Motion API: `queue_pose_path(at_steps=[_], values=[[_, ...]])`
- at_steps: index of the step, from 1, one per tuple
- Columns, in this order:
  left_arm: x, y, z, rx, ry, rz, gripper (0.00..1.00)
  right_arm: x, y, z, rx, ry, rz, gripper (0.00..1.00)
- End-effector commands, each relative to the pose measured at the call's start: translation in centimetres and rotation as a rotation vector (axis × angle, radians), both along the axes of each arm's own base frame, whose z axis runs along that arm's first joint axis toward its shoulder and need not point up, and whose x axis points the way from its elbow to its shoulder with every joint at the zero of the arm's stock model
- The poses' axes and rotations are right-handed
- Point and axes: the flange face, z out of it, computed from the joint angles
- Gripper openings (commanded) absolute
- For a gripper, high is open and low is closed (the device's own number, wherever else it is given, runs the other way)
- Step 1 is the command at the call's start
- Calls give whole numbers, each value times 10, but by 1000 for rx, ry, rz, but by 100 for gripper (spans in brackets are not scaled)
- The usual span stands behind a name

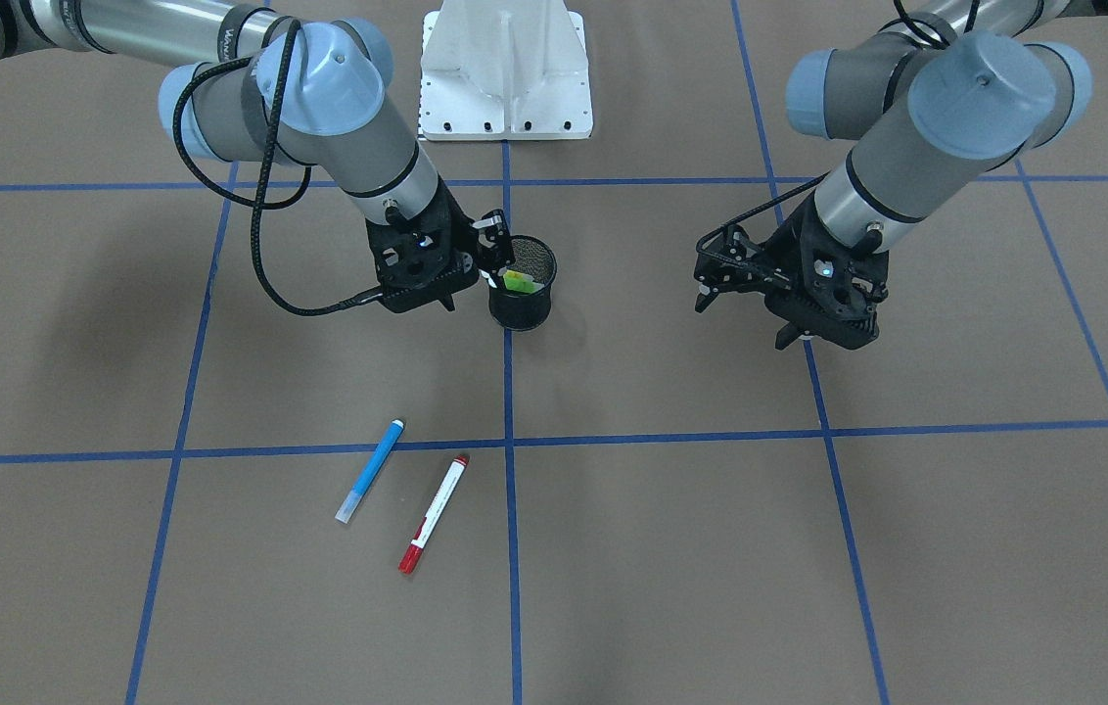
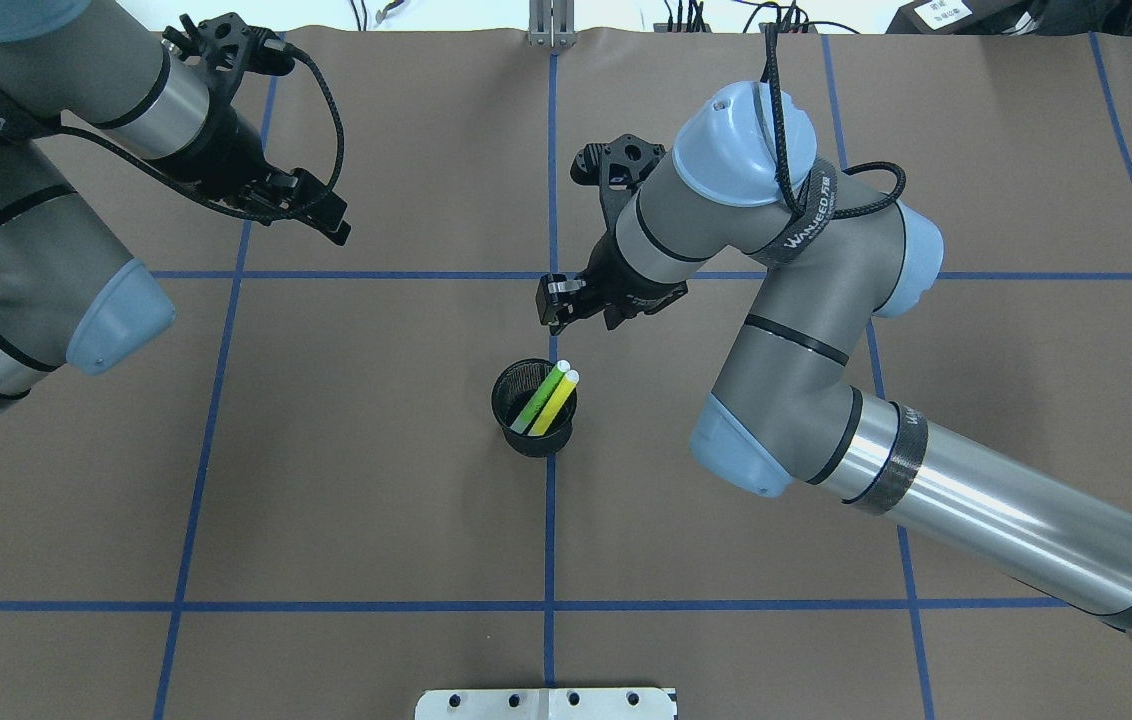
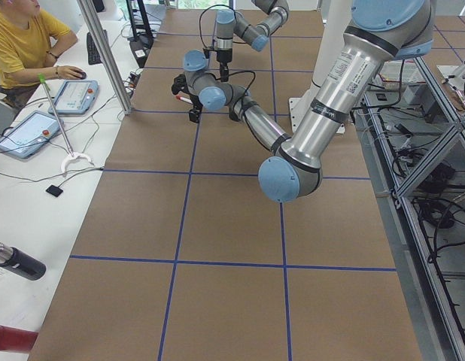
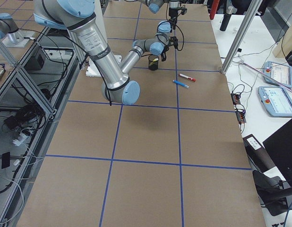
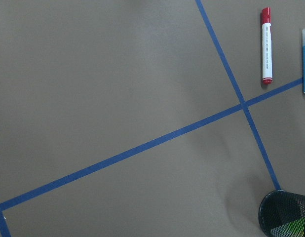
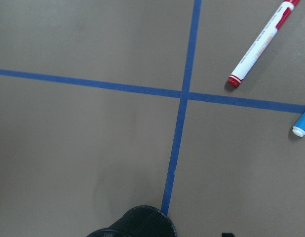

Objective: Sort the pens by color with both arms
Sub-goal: 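Lower the right gripper over the cup toward the green marker while the left arm withdraws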

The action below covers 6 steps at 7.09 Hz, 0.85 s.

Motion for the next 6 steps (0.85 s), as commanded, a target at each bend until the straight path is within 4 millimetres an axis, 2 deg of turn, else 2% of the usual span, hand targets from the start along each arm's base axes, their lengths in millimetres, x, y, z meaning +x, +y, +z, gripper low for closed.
queue_pose_path(at_steps=[1, 3, 5, 6], values=[[1, 0, 0, 0, 0, 1, 99, -12, 13, -3, 18, -33, -54, 55], [1, 0, 1, -3, -1, 1, 99, -19, 16, 0, 48, -31, -91, 54], [1, 0, 0, 0, 1, 1, 99, -33, 6, 11, 72, -43, -99, 53], [1, 0, 1, -1, 0, 1, 99, -33, 6, 11, 74, -45, -101, 51]])
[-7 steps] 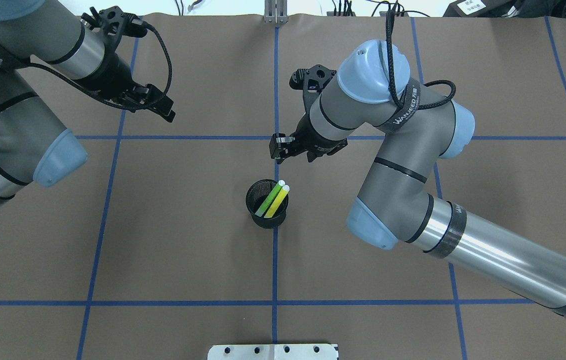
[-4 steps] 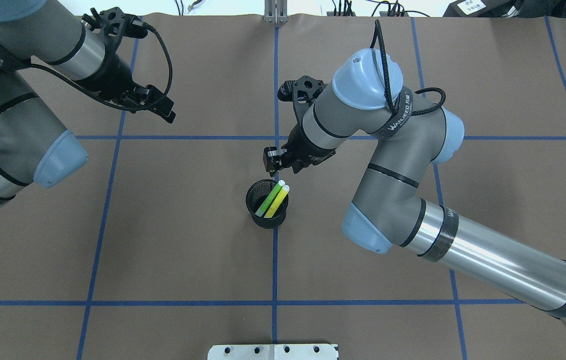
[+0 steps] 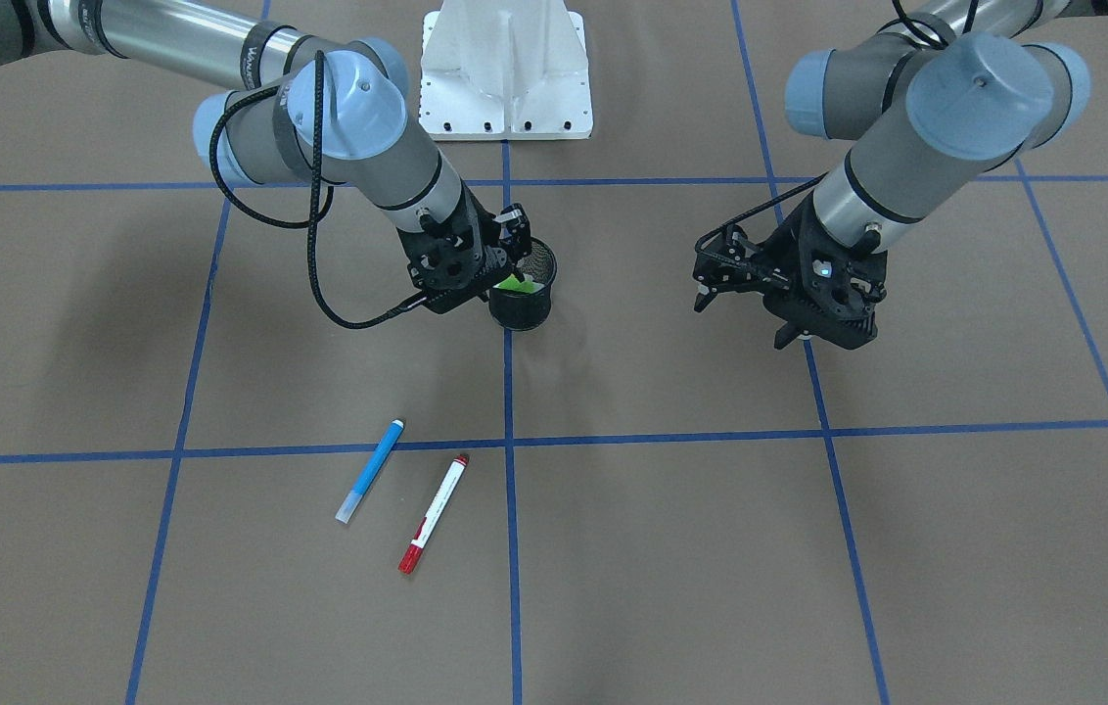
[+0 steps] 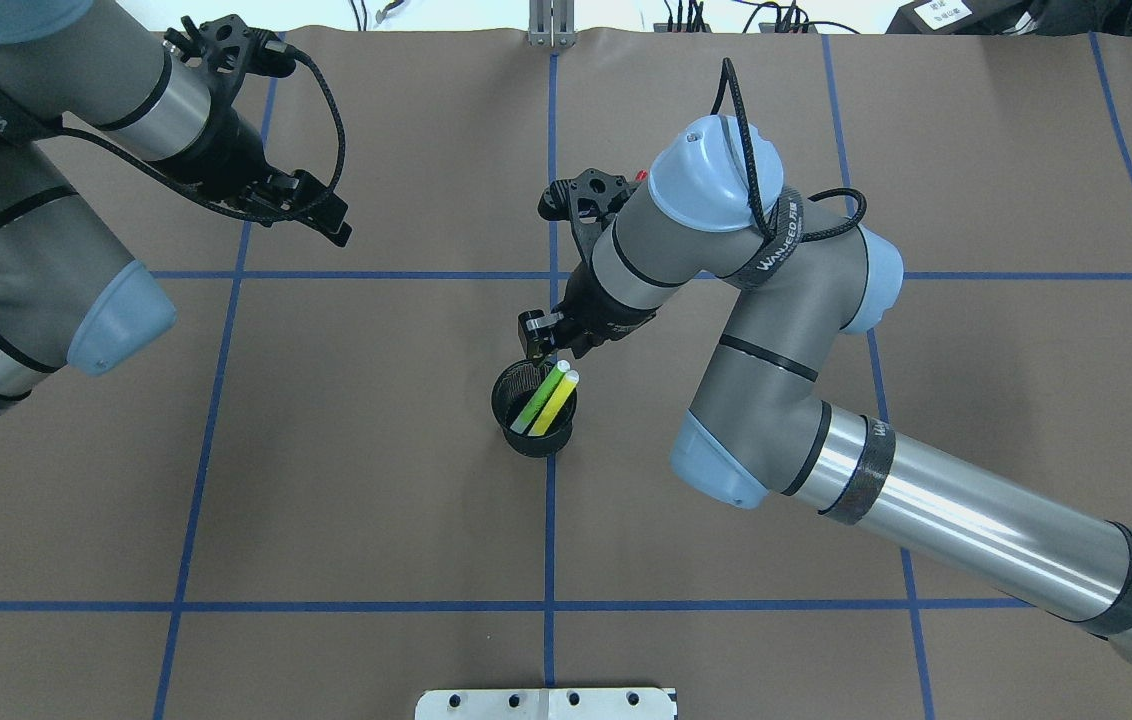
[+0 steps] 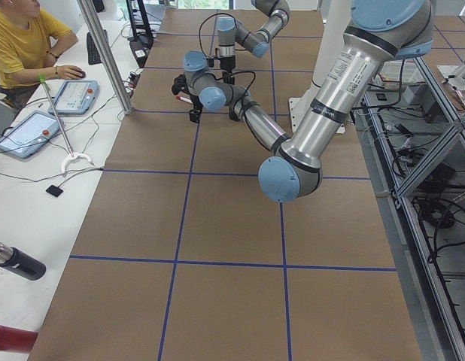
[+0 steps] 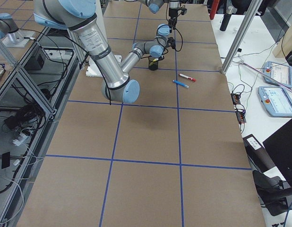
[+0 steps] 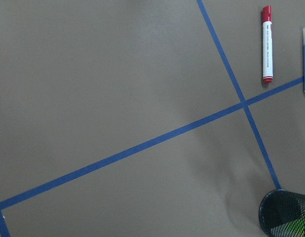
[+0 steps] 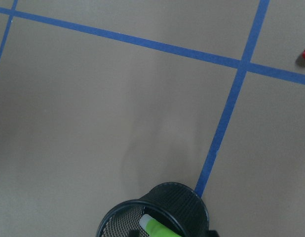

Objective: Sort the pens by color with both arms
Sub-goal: 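Lower the right gripper over the cup toward the green marker while the left arm withdraws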

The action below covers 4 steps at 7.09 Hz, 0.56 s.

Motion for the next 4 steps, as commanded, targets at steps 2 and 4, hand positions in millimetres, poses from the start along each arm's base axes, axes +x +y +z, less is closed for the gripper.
queue_pose_path(at_steps=[2, 4], values=[[1, 0, 1, -2, -1, 2, 99, -2, 3, 1, -17, -14, -36, 45], [1, 0, 0, -2, 0, 1, 99, -2, 4, 6, -32, -8, -48, 42]])
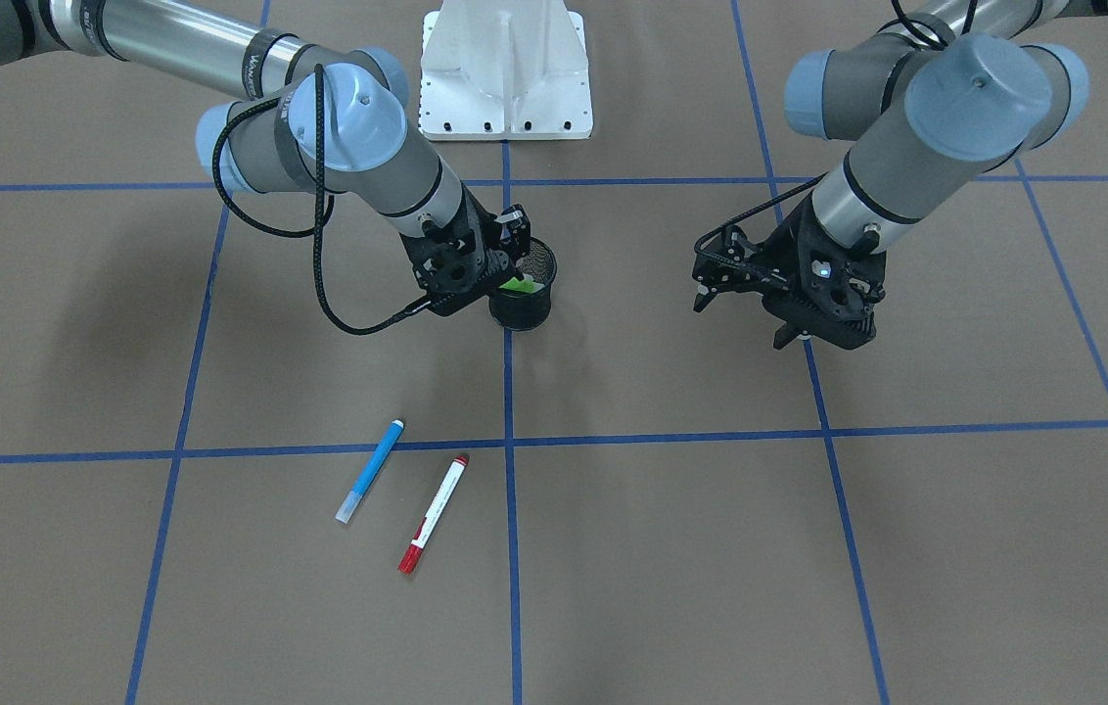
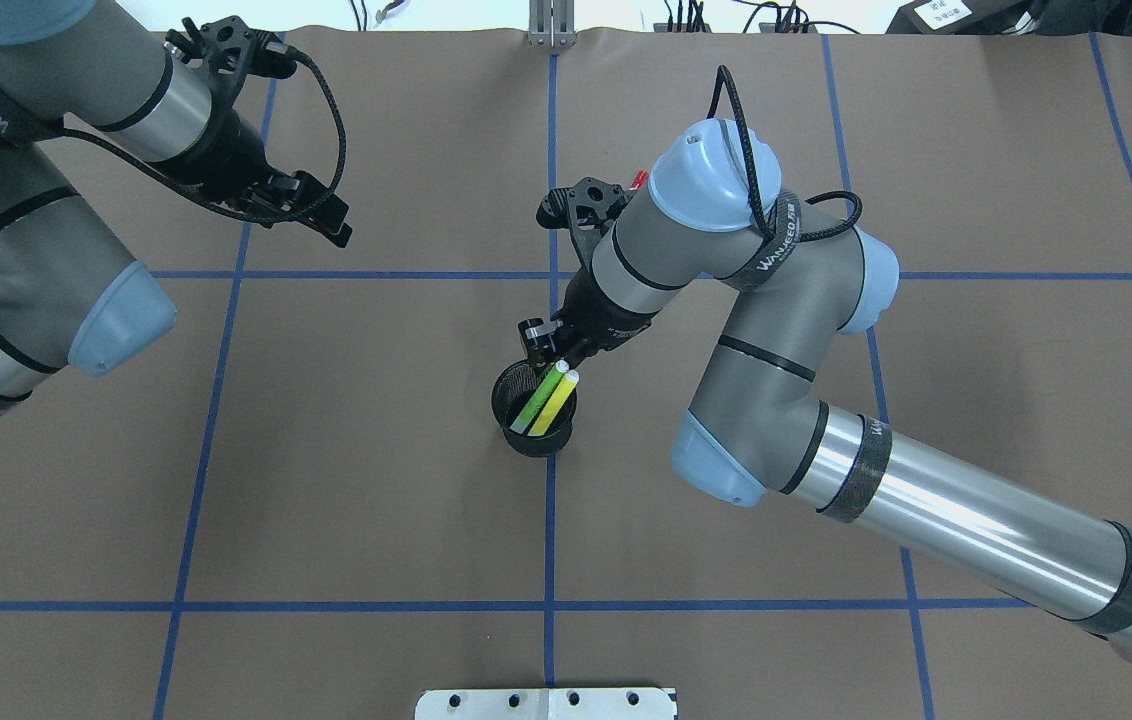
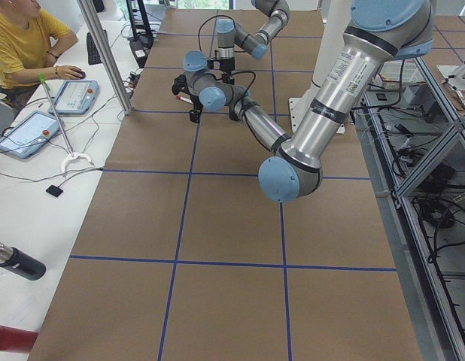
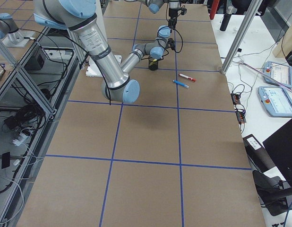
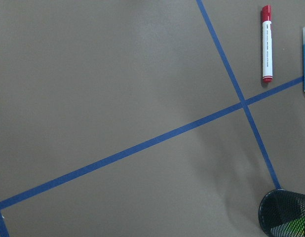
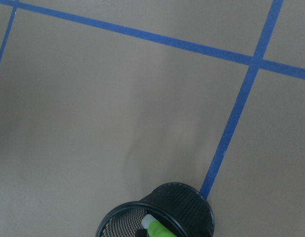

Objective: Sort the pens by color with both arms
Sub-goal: 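Grasp the green marker with the right gripper and pull it upward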

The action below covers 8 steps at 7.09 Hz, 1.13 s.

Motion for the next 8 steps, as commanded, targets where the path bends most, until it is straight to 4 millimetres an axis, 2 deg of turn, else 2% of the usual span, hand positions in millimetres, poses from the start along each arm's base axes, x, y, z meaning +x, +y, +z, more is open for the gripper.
queue_pose_path(at_steps=[1, 2, 8], values=[[0, 0, 0, 1, 1, 0, 99, 0, 0, 7, -11, 8, -6, 41], [0, 0, 0, 0, 1, -1, 99, 0, 0, 7, -10, 8, -6, 41], [0, 0, -3, -1, 5, -4, 99, 0, -1, 4, -6, 6, -4, 20]])
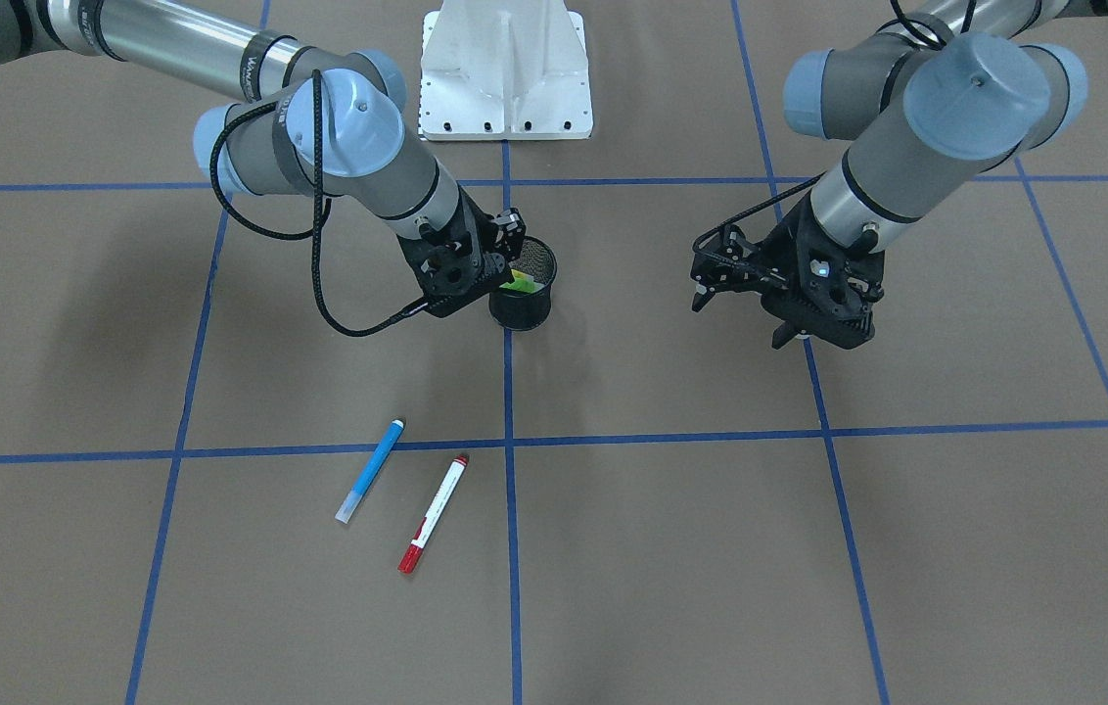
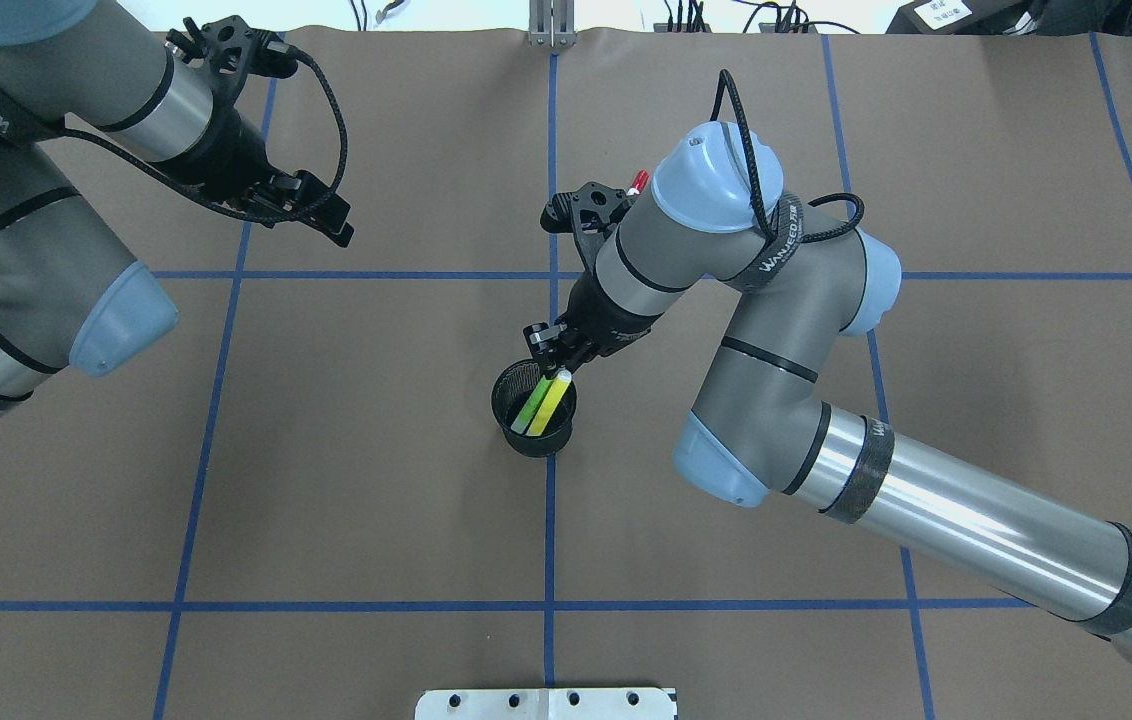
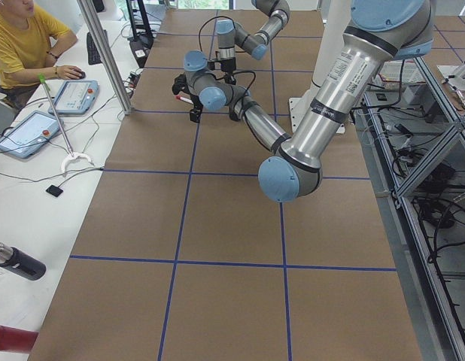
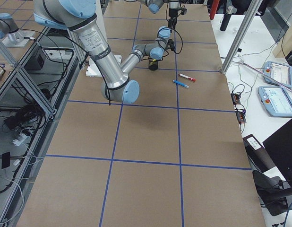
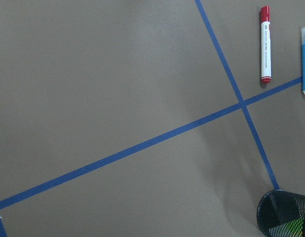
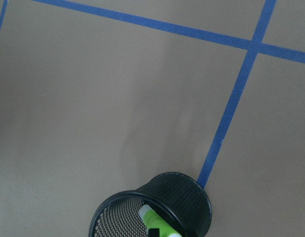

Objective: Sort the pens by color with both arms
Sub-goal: 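Grasp the green marker with the right gripper and pull it upward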

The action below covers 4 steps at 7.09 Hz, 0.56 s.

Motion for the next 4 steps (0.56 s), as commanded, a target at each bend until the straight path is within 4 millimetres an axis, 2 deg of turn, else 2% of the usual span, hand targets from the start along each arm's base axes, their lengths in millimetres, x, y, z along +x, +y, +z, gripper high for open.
queue_pose_path(at_steps=[1, 4], values=[[0, 1, -1, -1, 2, -1, 99, 4, -4, -2, 2, -2, 8, 18], [1, 0, -2, -1, 2, -1, 99, 23, -12, -16, 22, -30, 29, 16]])
